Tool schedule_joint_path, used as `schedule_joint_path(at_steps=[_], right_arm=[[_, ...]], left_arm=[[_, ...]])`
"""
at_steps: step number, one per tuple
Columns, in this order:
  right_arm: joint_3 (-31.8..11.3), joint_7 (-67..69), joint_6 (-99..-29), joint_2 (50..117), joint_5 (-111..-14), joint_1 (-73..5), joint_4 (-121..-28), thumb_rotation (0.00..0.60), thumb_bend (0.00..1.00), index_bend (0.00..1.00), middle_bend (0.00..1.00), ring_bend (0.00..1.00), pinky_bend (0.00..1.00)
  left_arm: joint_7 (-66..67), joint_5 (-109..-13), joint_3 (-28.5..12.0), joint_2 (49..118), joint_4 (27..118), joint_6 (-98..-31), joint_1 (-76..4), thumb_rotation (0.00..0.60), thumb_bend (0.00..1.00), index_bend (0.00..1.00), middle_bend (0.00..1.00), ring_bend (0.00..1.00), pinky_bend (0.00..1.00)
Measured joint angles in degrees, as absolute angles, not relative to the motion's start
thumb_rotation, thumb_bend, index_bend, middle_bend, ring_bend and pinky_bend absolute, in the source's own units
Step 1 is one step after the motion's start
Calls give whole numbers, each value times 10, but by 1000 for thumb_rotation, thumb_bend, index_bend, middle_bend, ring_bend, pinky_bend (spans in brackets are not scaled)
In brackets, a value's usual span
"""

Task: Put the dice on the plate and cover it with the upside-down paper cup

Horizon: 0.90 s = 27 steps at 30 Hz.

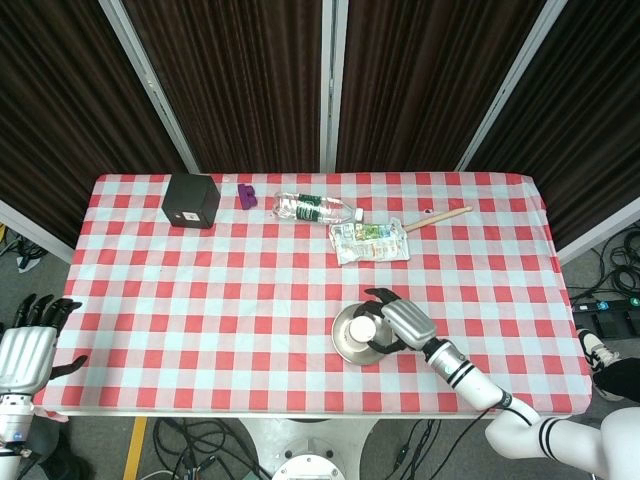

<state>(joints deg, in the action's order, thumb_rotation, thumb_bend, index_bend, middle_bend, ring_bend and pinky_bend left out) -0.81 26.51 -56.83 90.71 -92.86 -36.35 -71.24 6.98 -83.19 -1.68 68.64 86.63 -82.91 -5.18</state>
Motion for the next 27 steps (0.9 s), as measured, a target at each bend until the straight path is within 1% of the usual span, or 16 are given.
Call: schedule_joint_path(at_steps=[2, 8, 15, 22, 27], right_arm=[[-8, 273, -571, 907, -929, -364, -713, 600, 303, 590, 329, 79, 90], [16, 307, -584, 897, -956, -367, -727, 600, 306, 590, 331, 79, 90], [0, 301, -580, 905, -915, -368, -699, 600, 306, 591, 329, 79, 90], [19, 311, -593, 898, -956, -369, -715, 600, 307, 591, 331, 79, 90], [3, 301, -592, 905, -923, -370, -698, 600, 307, 592, 334, 79, 90]], left_arm=[[71, -832, -16, 686, 867, -828, -52, 600, 0, 228, 186, 105, 71], [77, -833, -16, 685, 871, -828, -52, 600, 0, 228, 186, 105, 71], [82, -832, -17, 682, 876, -830, -52, 600, 0, 228, 186, 105, 71], [86, -834, -17, 682, 879, -828, -54, 600, 0, 228, 186, 105, 71], [85, -832, -17, 681, 879, -829, -53, 600, 0, 228, 186, 106, 70]])
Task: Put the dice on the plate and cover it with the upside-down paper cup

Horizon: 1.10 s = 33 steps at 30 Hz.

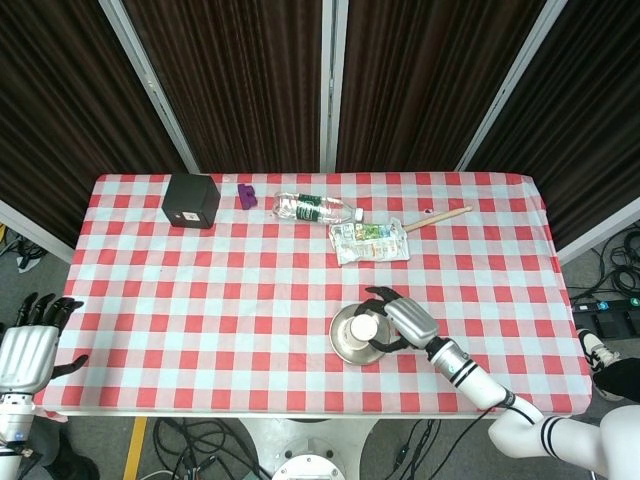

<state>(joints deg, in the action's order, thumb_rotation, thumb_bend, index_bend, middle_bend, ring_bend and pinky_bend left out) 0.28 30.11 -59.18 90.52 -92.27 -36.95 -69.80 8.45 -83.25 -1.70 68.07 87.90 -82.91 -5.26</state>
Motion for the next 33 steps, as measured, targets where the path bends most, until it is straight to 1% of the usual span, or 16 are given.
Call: schedule_joint_path(at_steps=[4, 12, 20, 27, 29, 33], right_arm=[[-3, 298, -590, 908, -913, -371, -692, 600, 306, 591, 334, 79, 90], [40, 311, -598, 887, -966, -375, -733, 600, 307, 591, 335, 79, 90], [5, 302, -586, 907, -909, -374, -691, 600, 306, 591, 335, 79, 90], [36, 329, -592, 904, -950, -375, -713, 600, 307, 592, 336, 79, 90], [32, 323, -594, 906, -945, -374, -707, 600, 306, 592, 337, 79, 90], [10, 302, -600, 912, -918, -370, -686, 600, 306, 592, 339, 79, 90]], left_arm=[[83, -832, -16, 681, 879, -829, -52, 600, 0, 228, 186, 106, 71], [81, -833, -16, 682, 876, -829, -52, 600, 0, 228, 186, 106, 71], [78, -831, -16, 683, 873, -829, -50, 600, 0, 228, 186, 105, 71], [79, -834, -16, 684, 872, -828, -52, 600, 0, 228, 186, 106, 71], [78, -834, -16, 684, 872, -829, -52, 600, 0, 228, 186, 105, 71], [78, -832, -16, 683, 873, -830, -51, 600, 0, 228, 186, 106, 71]])
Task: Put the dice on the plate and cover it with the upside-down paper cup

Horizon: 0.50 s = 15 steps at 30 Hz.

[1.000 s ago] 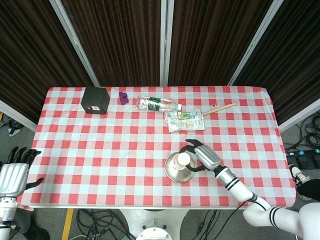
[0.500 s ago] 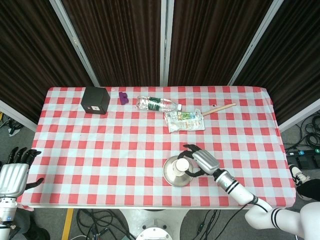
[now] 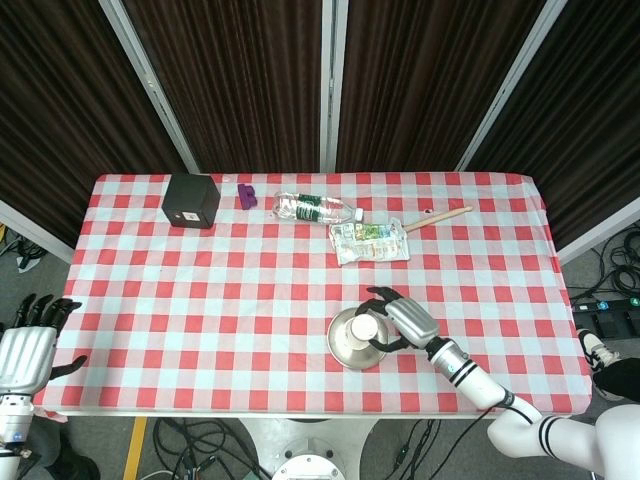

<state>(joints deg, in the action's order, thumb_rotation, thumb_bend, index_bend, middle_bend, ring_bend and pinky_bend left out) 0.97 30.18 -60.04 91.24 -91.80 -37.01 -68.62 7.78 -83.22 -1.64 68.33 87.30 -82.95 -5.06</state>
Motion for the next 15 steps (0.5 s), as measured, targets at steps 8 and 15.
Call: schedule_joint_path(at_steps=[8, 15], right_arm=[[34, 306, -608, 898, -956, -374, -725, 600, 308, 592, 340, 79, 90], [18, 288, -593, 902, -922, -375, -708, 600, 312, 592, 340, 79, 90]], left_arm=[[82, -833, -17, 683, 875, -828, -53, 600, 0, 228, 186, 105, 71], [79, -832, -16, 682, 875, -829, -50, 600, 0, 228, 186, 106, 71]])
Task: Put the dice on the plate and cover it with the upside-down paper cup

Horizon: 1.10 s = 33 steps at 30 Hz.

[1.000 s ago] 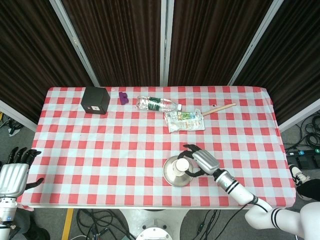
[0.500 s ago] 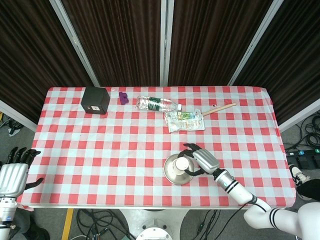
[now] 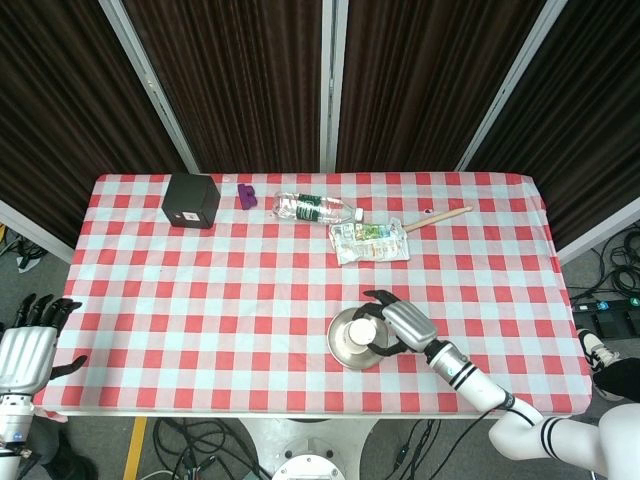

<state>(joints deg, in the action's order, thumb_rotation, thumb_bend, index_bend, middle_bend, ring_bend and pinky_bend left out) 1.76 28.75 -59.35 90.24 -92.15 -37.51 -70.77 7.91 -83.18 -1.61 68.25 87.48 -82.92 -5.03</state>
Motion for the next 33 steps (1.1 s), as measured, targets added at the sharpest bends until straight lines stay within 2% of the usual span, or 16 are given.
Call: schedule_joint_path(at_steps=[3, 9, 16, 23, 30, 33], right_arm=[[14, 289, -592, 904, -915, -374, -706, 600, 313, 592, 341, 79, 90], [39, 299, -593, 898, -952, -377, -721, 600, 317, 594, 340, 79, 90], [12, 284, -591, 909, -909, -372, -692, 600, 317, 595, 340, 79, 90], [33, 297, -596, 902, -949, -377, -715, 600, 319, 595, 340, 79, 90], [12, 285, -587, 909, -912, -377, -690, 600, 320, 595, 340, 79, 90], [17, 290, -588, 906, -922, -378, -700, 600, 320, 595, 340, 79, 90]], left_arm=[[79, -831, -16, 683, 875, -830, -49, 600, 0, 228, 186, 106, 71], [79, -833, -16, 682, 874, -831, -50, 600, 0, 228, 186, 105, 70], [79, -831, -16, 683, 874, -830, -49, 600, 0, 228, 186, 105, 71], [82, -832, -17, 683, 875, -829, -51, 600, 0, 228, 186, 106, 70], [79, -830, -17, 683, 874, -829, -50, 600, 0, 228, 186, 106, 71], [80, -831, -16, 684, 873, -828, -50, 600, 0, 228, 186, 106, 71]])
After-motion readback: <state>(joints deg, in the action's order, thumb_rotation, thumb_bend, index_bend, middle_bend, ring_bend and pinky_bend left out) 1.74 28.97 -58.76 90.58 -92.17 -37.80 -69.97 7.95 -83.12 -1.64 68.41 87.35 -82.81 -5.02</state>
